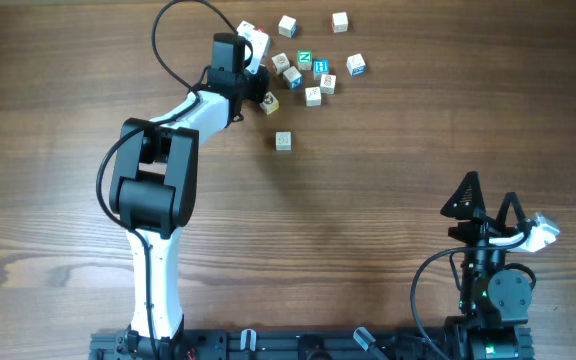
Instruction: Form a horizontal line
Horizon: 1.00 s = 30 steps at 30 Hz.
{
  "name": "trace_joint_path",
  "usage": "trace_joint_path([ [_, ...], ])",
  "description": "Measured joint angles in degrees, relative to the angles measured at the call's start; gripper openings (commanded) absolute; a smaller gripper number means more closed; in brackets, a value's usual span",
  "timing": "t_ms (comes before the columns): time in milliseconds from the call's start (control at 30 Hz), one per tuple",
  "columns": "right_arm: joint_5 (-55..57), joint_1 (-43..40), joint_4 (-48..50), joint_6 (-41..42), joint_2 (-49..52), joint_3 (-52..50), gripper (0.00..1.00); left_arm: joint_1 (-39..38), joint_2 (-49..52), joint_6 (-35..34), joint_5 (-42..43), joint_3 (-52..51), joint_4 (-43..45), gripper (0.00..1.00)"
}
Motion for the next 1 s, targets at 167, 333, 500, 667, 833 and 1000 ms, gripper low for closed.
trace_joint_path([
  [167, 0.0, 0.0, 0.0, 0.0, 0.0, 0.0, 1.00, 0.0, -0.3, -0.9, 0.0, 0.0, -0.5, 0.26],
  [333, 0.0, 0.0, 0.0, 0.0, 0.0, 0.0, 1.00, 0.0, -3.6, -1.9, -0.2, 0.0, -3.7, 0.29],
  [500, 0.0, 0.0, 0.0, 0.0, 0.0, 0.0, 1.00, -0.3, -11.8, -3.5, -0.2, 0.0, -8.7, 0.30],
  [667, 0.0, 0.0, 0.0, 0.0, 0.0, 0.0, 1.00, -1.4, -19.5, -6.9, -0.2, 0.0, -14.6, 0.29],
  [833, 0.0, 0.0, 0.0, 0.0, 0.0, 0.0, 1.00, -5.1, -22.7, -9.1, -0.3, 0.0, -23.0, 0.29],
  [1000, 0.0, 0.0, 0.0, 0.0, 0.0, 0.0, 1.00, -11.1, -22.8, -14.8, -1.6, 0.0, -30.1, 0.27],
])
